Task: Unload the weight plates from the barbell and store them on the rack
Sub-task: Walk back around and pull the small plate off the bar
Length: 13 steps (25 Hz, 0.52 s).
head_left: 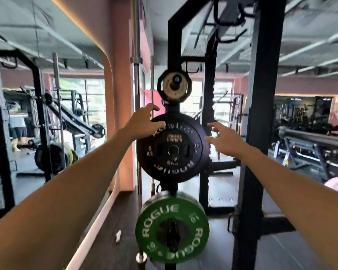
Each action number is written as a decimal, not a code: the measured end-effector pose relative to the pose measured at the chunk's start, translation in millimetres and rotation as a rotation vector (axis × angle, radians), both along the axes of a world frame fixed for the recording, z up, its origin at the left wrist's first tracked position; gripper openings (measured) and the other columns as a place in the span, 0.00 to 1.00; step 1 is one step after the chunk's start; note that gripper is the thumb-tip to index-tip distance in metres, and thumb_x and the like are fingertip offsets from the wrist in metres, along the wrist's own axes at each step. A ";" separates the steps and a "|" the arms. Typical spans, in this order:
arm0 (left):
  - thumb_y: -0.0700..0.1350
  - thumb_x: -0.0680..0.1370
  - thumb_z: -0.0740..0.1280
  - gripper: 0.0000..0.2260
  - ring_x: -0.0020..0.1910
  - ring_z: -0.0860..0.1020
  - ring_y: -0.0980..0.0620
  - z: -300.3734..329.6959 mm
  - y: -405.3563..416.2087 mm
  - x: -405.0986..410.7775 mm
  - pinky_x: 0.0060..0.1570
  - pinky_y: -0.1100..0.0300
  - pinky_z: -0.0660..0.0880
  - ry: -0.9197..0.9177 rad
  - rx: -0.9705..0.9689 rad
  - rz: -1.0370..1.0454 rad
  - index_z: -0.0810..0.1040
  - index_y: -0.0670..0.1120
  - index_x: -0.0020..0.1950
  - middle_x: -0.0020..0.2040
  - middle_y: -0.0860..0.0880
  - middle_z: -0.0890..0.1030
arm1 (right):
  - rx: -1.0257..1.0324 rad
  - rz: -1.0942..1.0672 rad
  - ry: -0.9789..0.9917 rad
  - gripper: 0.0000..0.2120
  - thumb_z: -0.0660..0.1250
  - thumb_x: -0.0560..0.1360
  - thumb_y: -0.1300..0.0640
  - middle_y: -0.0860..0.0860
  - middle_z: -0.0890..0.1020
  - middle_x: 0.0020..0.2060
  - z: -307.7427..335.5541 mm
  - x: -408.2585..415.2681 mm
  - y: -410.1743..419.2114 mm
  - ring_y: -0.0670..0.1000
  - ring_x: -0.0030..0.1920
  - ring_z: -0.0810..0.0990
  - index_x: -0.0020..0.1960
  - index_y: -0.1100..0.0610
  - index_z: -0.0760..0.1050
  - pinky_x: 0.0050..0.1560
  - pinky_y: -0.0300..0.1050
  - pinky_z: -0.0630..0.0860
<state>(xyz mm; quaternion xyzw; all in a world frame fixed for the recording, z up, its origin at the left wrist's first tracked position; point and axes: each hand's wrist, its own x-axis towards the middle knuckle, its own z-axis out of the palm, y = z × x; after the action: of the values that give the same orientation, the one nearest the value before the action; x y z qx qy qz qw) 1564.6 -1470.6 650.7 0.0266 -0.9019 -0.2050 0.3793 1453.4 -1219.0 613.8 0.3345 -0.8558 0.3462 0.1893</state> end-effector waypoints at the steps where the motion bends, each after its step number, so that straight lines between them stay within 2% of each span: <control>1: 0.55 0.73 0.71 0.24 0.44 0.76 0.50 17.6 4.1 -1.6 0.43 0.59 0.70 0.026 -0.028 0.023 0.70 0.50 0.65 0.49 0.49 0.75 | -0.018 -0.001 0.036 0.25 0.66 0.76 0.51 0.54 0.75 0.65 20.1 -4.8 3.0 0.55 0.62 0.74 0.71 0.51 0.65 0.58 0.44 0.68; 4: 0.54 0.73 0.71 0.23 0.44 0.75 0.49 56.2 12.0 -8.6 0.43 0.58 0.68 0.074 -0.056 0.057 0.70 0.50 0.65 0.49 0.47 0.76 | -0.009 -0.021 0.134 0.24 0.65 0.77 0.50 0.54 0.74 0.67 71.5 -14.2 9.8 0.52 0.54 0.77 0.71 0.51 0.65 0.53 0.41 0.67; 5: 0.54 0.73 0.71 0.23 0.46 0.75 0.49 66.7 14.5 -11.4 0.44 0.58 0.68 0.082 -0.062 0.072 0.70 0.50 0.65 0.50 0.47 0.76 | -0.004 -0.027 0.159 0.24 0.65 0.77 0.50 0.54 0.73 0.67 85.4 -17.6 11.1 0.53 0.54 0.77 0.71 0.51 0.65 0.55 0.43 0.68; 8: 0.54 0.75 0.69 0.21 0.48 0.75 0.47 91.4 19.9 -27.1 0.47 0.56 0.71 0.111 -0.055 0.106 0.70 0.50 0.65 0.52 0.46 0.76 | -0.013 -0.026 0.209 0.24 0.63 0.77 0.49 0.55 0.72 0.68 114.8 -34.8 13.8 0.56 0.65 0.73 0.71 0.51 0.64 0.64 0.50 0.68; 10: 0.53 0.76 0.68 0.21 0.49 0.75 0.48 101.7 17.4 -40.9 0.48 0.57 0.69 0.120 -0.072 0.117 0.69 0.48 0.66 0.54 0.45 0.76 | -0.015 -0.018 0.209 0.24 0.63 0.77 0.49 0.55 0.73 0.67 124.5 -49.3 9.7 0.56 0.65 0.73 0.71 0.52 0.64 0.63 0.51 0.70; 13: 0.51 0.78 0.65 0.20 0.54 0.75 0.45 110.0 4.9 -65.8 0.51 0.55 0.70 0.132 -0.060 0.152 0.69 0.46 0.67 0.59 0.43 0.76 | -0.004 -0.022 0.231 0.24 0.63 0.77 0.50 0.56 0.76 0.64 128.4 -77.7 -0.5 0.55 0.61 0.75 0.71 0.54 0.65 0.57 0.47 0.69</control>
<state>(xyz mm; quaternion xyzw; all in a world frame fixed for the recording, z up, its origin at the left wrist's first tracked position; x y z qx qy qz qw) 1498.8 -1465.7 760.7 0.0699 -0.8761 -0.1497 0.4530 1375.7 -1219.5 742.2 0.3624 -0.8312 0.3049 0.2912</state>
